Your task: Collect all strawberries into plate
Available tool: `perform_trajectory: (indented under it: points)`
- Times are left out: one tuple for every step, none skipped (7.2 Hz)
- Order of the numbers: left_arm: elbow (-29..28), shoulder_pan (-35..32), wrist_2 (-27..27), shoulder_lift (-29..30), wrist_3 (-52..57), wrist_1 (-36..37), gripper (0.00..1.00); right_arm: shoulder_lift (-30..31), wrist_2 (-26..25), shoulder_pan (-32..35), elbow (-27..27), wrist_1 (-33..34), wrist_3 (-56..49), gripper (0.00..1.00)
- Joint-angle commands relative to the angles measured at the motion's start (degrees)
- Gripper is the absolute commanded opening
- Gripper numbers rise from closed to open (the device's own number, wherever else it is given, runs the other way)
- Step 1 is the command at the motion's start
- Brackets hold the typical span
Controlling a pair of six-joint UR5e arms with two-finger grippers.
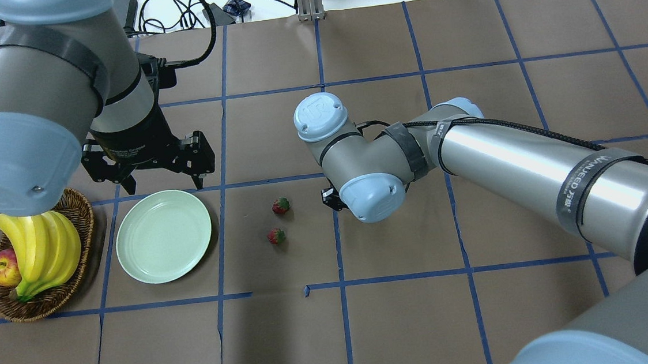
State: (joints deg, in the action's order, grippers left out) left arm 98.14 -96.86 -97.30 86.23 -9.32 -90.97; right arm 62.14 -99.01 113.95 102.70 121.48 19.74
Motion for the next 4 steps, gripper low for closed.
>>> perform_trajectory:
  points:
    - [0.03, 0.0, -0.09, 0.0, 0.0, 0.0, 1.0, 0.17, -0.39, -0.04, -0.22, -0.1, -0.05, 0.0]
    - [0.03, 0.0, -0.09, 0.0, 0.0, 0.0, 1.0, 0.95, -0.31, -0.3, -1.79, -0.1, 0.3, 0.0]
    - [-0.14, 0.0, -0.09, 0.0, 0.0, 0.0, 1.0, 1.31, 0.74, -0.39, -6.33, -0.19, 1.08, 0.0]
    - [-0.23, 0.0, 0.09, 0.0, -0.09, 0.0, 1.0, 1.31, 4.84, -0.39, -8.9, -0.1, 5.44, 0.0]
